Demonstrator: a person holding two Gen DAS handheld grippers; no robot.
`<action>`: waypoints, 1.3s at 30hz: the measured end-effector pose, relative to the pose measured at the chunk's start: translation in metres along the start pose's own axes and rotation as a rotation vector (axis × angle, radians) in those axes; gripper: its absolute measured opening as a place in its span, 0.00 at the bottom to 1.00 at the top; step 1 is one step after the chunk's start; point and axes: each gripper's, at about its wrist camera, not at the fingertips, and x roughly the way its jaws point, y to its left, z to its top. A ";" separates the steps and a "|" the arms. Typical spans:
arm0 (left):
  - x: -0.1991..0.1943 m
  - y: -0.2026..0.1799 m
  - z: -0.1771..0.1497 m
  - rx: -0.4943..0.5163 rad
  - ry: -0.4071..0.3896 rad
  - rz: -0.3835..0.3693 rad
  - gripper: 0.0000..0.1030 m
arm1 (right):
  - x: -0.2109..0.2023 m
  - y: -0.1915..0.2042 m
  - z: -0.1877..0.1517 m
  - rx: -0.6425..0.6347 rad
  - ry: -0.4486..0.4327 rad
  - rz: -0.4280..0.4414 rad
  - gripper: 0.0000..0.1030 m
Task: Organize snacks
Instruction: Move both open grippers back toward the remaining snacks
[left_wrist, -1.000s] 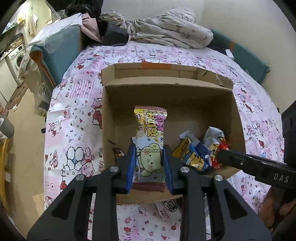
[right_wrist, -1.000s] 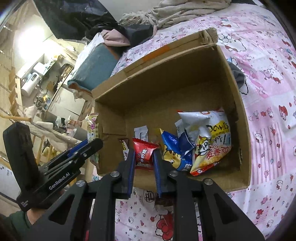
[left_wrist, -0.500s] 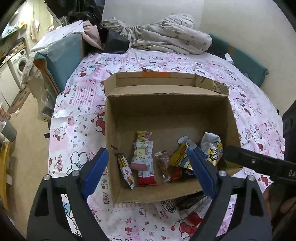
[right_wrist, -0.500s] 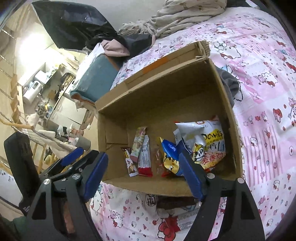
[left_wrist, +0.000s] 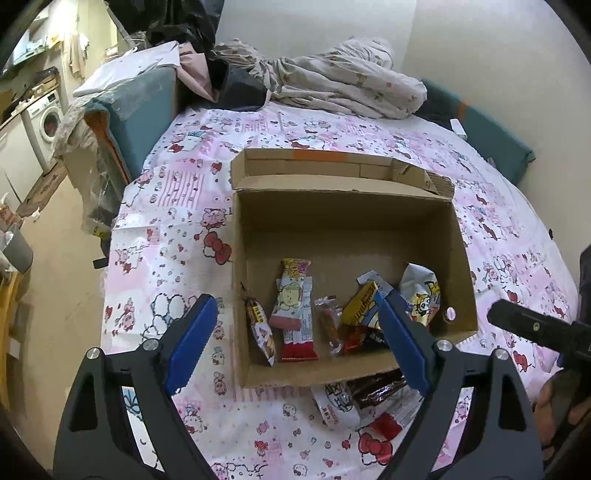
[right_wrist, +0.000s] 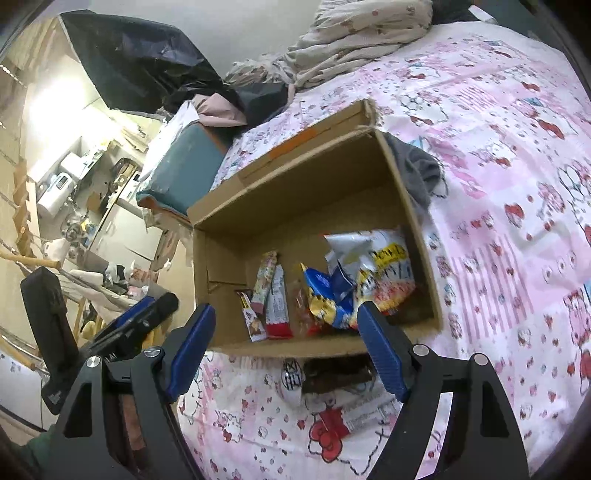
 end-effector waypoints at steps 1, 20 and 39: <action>-0.002 0.000 -0.002 0.005 -0.003 0.005 0.84 | -0.003 -0.001 -0.003 0.007 -0.001 -0.006 0.79; -0.016 0.051 -0.041 -0.216 0.115 0.092 0.84 | 0.015 -0.076 -0.059 0.310 0.222 -0.165 0.79; -0.008 0.052 -0.042 -0.247 0.143 0.083 0.84 | 0.111 -0.038 -0.097 -0.078 0.447 -0.522 0.33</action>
